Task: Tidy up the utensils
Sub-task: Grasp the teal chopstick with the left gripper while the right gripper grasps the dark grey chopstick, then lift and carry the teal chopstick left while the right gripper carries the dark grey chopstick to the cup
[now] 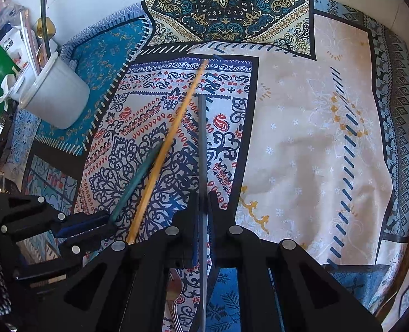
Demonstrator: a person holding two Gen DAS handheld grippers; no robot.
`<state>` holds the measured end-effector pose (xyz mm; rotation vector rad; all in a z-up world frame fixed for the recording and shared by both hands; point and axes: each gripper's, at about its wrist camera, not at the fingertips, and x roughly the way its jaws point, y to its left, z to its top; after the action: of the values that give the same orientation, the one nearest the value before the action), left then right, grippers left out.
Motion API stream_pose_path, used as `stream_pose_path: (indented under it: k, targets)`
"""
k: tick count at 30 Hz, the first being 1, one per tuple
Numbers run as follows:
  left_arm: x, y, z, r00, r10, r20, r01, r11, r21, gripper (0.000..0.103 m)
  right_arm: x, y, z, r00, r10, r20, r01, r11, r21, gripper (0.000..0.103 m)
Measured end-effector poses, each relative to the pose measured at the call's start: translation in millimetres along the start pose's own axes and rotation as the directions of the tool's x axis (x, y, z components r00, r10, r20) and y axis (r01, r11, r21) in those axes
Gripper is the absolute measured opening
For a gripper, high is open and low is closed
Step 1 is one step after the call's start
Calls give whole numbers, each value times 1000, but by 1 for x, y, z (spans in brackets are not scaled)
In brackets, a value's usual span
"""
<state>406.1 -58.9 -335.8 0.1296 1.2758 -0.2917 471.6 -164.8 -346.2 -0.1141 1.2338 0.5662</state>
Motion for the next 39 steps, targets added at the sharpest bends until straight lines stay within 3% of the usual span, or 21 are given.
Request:
stream_pose_path:
  k: [8,17,24,32,36,39]
  targets:
    - [-13,31,-12,1000,-23,5,23,993,-114,3,-20,0,-6,999,-4,35,4,1000,19,6]
    - [-65,51,-31,992,5,129,21,979,-201,3,-52,4,-8,992,18,128,-26,998,56,6]
    - [-106,57,-28,968,50,246,15,967,-256,3,-82,26,5,972,43,233,-54,998,42,6]
    - [-156,82,-26,916,143,374,-17,947,-322,3,-118,65,32,929,95,357,-92,995,-25,6]
    - [-183,102,-26,877,193,439,-16,927,-376,3,-130,87,47,902,121,413,-106,993,-60,6]
    - [-201,115,-24,839,251,482,-40,913,-406,3,-135,104,61,885,147,442,-119,989,-91,6]
